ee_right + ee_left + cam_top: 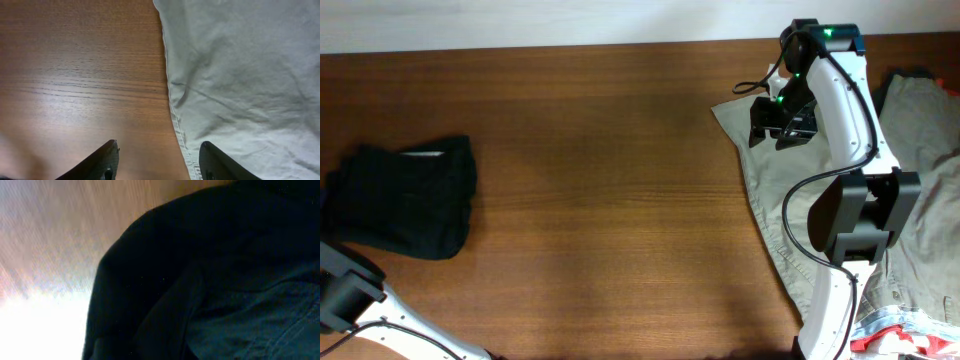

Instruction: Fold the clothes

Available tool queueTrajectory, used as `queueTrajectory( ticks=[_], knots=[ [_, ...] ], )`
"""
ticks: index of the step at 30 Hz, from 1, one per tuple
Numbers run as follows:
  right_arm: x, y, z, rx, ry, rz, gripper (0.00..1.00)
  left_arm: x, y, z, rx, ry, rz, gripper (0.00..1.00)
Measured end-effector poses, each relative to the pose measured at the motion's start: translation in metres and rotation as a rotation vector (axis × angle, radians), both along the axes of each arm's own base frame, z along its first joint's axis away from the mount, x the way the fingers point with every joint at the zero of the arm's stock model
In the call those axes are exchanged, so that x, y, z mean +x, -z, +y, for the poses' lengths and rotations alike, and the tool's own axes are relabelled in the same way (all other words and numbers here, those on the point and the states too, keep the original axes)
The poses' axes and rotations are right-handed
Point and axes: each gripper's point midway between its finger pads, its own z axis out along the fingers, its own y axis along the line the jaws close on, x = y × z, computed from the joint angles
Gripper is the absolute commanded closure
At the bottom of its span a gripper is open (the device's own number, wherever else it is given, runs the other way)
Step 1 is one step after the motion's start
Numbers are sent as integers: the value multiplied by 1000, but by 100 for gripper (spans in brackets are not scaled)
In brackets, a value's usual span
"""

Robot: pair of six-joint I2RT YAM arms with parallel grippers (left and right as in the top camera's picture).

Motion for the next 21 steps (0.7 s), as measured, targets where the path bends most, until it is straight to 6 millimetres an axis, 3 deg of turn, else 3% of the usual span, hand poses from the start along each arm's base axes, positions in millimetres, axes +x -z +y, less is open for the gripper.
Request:
queueTrajectory(
  ticks=[1, 2, 3, 6, 11, 14, 16, 17, 19, 21],
  knots=[
    [1, 0, 0, 0, 0, -4, 42, -4, 0, -6, -21, -4, 22, 81],
    [1, 0, 0, 0, 0, -4, 42, -8, -1, -15, -48, -1, 46, 66],
    [1, 0, 0, 0, 0, -4, 41, -8, -1, -17, -52, -3, 49, 58],
    [1, 0, 0, 0, 0, -6, 41, -8, -4, -17, -46, 2, 44, 57],
    [1, 0, 0, 0, 0, -6, 41, -20, -48, -12, 68, 26, 74, 58],
    [2, 0, 0, 0, -1, -8, 41, -11, -61, -24, 85, 135, 69, 58],
    [2, 0, 0, 0, -2, -10, 40, 18, -63, -53, 89, 294, 66, 58],
    [2, 0, 0, 0, -2, -10, 34, 37, -63, -74, 91, 391, 64, 58],
    [2, 0, 0, 0, -3, -10, 31, 84, -64, -145, 96, 640, 60, 57],
    [0, 0, 0, 0, -2, -1, 27, 104, -64, -202, 108, 805, 91, 39]
  ],
)
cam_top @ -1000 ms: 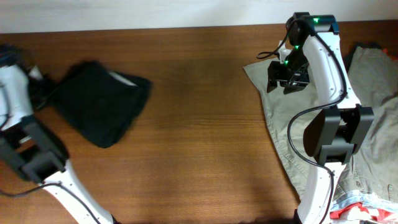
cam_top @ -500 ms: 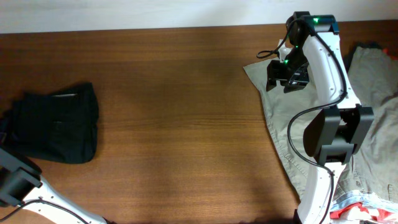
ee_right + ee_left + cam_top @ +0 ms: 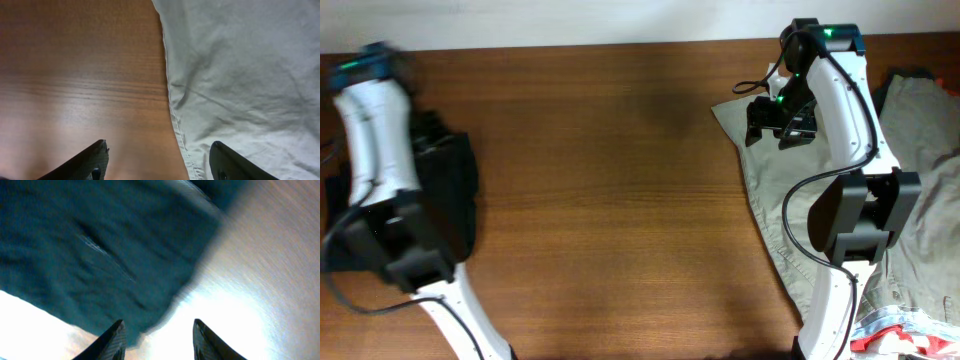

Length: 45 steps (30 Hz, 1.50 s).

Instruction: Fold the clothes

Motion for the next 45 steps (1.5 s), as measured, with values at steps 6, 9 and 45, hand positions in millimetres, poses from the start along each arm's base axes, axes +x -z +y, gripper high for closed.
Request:
queueTrajectory(
  ticks=[6, 9, 45],
  knots=[
    [-20, -2, 0, 2, 0, 81, 16, -11, -7, -135, 89, 395, 177, 37],
    [-40, 8, 0, 4, -5, 154, 12, -40, -5, -139, 67, 407, 239, 36],
    [-233, -148, -56, -289, 140, -1028, 1, -232, -95, -72, 383, 73, -789, 1]
  ],
)
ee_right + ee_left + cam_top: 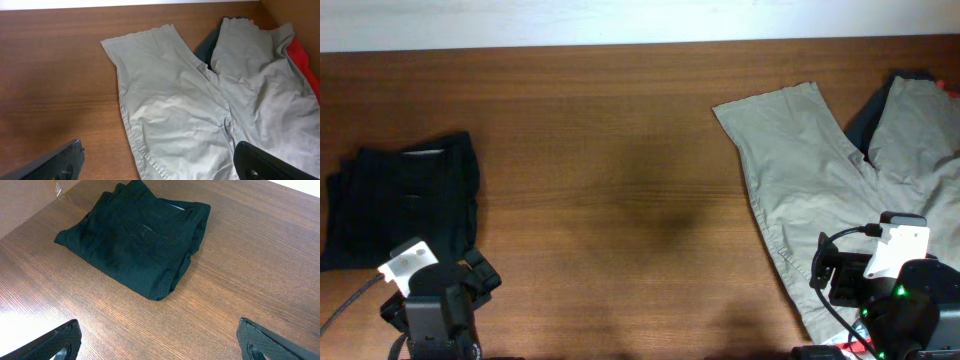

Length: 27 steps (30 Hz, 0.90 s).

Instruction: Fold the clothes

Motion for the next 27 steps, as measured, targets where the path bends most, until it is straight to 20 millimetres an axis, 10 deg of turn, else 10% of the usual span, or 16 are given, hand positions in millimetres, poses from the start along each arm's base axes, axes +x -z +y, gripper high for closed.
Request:
queueTrajectory(
  ticks=[4, 13, 17, 27],
  knots=[
    [8, 8, 2, 6, -9, -15, 1, 0, 0, 0, 0, 0, 1, 1],
    [55, 37, 23, -23, -149, -720, 1, -1, 0, 1, 5, -6, 2, 1],
    [68, 120, 23, -39, -161, -529, 1, -1, 0, 1, 5, -5, 3, 1],
    [68, 121, 24, -39, -162, -528, 1, -1, 0, 1, 5, -5, 2, 1]
  ],
)
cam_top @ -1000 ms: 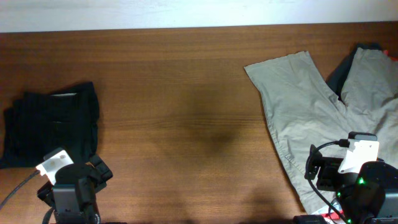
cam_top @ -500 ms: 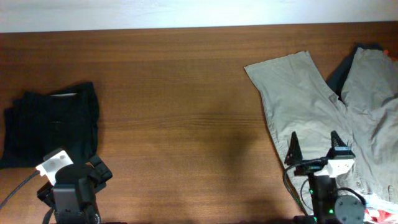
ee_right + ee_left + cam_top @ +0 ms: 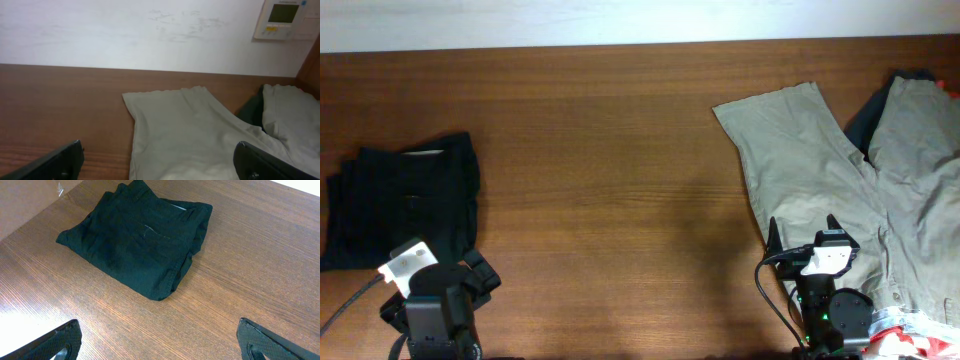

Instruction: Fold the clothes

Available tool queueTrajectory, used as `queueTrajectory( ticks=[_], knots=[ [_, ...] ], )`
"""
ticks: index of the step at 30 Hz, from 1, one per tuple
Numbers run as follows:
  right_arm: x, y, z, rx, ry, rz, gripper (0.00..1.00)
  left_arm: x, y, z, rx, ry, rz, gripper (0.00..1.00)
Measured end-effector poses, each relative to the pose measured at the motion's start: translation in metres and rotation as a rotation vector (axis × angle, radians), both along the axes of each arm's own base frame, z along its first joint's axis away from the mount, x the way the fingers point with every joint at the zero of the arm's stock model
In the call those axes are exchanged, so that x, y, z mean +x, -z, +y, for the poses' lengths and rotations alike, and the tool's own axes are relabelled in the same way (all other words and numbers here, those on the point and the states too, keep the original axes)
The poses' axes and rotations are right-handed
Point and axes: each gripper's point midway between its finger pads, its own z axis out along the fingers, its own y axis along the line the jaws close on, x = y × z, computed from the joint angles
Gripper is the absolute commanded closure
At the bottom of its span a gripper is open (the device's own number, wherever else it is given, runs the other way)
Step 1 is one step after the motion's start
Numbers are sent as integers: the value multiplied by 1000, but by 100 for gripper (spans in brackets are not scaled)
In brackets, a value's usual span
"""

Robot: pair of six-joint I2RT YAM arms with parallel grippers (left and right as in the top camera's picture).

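Note:
Khaki trousers (image 3: 810,170) lie spread flat at the table's right, one leg end reaching toward the far edge; in the right wrist view the khaki trousers (image 3: 185,130) fill the lower middle. A folded black garment (image 3: 405,200) rests at the left, and the left wrist view shows this black garment (image 3: 137,245) from above. My left gripper (image 3: 157,342) hangs open over bare wood near the front left. My right gripper (image 3: 160,160) is open at the front right, by the trousers' near end, nothing between its fingers.
A dark garment (image 3: 865,115) peeks from under the trousers at the far right. Red and white cloth (image 3: 905,340) lies at the front right corner. A white wall (image 3: 125,30) with a wall controller (image 3: 282,17) stands behind the table.
My right wrist has tilted up from looking down on the trousers to looking level at the wall, and the arm sits slightly further left. The left arm and both garments are unchanged.
At first my right gripper hovered open low over the trousers' far leg end while the left arm was by the black garment. Then the left arm stretched over that garment. Both arms later stood drawn back at the front edge, grippers open.

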Motion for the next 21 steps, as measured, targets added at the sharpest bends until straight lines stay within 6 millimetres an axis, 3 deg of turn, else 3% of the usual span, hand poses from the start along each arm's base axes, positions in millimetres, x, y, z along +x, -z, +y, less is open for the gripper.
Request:
queueTrajectory(
  ticks=[13, 15, 19, 21],
  knots=[
    [0, 0, 0, 0, 0, 0, 1, -1, 1, 0, 0, 0, 3, 1],
    [0, 0, 0, 0, 0, 1, 1, 13, 8, -7, -17, 46, -99, 1],
    [0, 0, 1, 0, -3, -1, 1, 74, 3, -46, 78, 358, -452, 1],
    [0, 0, 1, 0, -3, 0, 1, 83, -10, -65, 169, 498, -603, 1]
  ],
)
